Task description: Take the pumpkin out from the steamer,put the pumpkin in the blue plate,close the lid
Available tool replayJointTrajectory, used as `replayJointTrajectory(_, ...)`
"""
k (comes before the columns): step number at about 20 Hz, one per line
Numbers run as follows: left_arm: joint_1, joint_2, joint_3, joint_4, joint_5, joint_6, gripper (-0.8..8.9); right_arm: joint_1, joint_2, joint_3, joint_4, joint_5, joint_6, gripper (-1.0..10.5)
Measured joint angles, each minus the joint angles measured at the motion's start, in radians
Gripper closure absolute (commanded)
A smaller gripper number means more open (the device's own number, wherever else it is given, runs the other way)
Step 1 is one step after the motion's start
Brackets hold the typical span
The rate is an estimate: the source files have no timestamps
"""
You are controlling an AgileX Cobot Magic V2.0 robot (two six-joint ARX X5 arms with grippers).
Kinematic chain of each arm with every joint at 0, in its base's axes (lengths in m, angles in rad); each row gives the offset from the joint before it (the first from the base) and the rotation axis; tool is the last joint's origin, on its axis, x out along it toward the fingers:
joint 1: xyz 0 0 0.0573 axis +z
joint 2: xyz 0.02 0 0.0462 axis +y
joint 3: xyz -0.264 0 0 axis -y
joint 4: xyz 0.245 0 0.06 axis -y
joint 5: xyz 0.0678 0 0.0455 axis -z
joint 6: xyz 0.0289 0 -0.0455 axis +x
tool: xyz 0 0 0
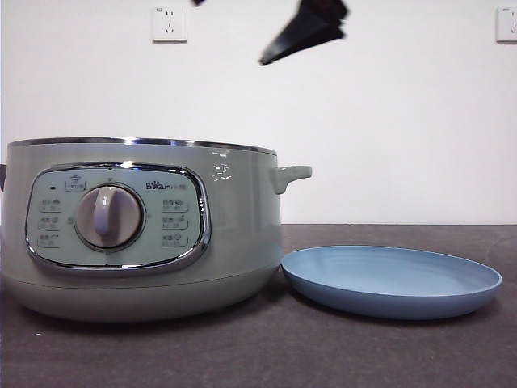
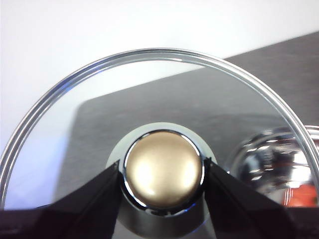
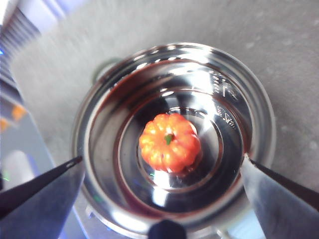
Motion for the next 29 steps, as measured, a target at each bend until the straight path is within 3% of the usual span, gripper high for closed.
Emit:
replayJointTrajectory(3, 0.0, -0.064, 0.0, -0.018, -0.077, 0.013, 8.22, 0.066, 0.134, 0.19, -0.097, 0.081, -0.03, 2.1)
replayJointTrajectory(7, 0.0, -0.092, 0.0, -0.057, -0.085, 0.016, 8.22, 0.148, 0.28, 0.35, -0.172, 0.195, -0.048, 2.1)
replayJointTrajectory(14, 0.0, -0.082, 0.0, -0.068, -0.08, 0.019, 8.22, 0.202, 0.471, 0.375, -0.184, 0.266, -0.086, 2.1)
replayJointTrajectory(21, 0.0, -0.084, 0.0, -0.105, -0.08, 0.019, 8.22, 0.187, 0.628, 0.375, -0.154, 0.27, -0.104, 2.5)
replayJointTrajectory(22, 0.0, -0.084, 0.0, -0.107, -0.081, 0.019, 8.22, 0.185, 0.638, 0.375, -0.149, 0.273, -0.107, 4.2)
replayJointTrajectory(24, 0.0, -0.084, 0.0, -0.107, -0.08, 0.019, 8.22, 0.182, 0.638, 0.375, -0.111, 0.272, -0.107, 9.3)
replayJointTrajectory(29, 0.0, -0.084, 0.0, -0.108, -0.08, 0.019, 8.22, 0.18, 0.638, 0.375, -0.096, 0.272, -0.108, 9.6)
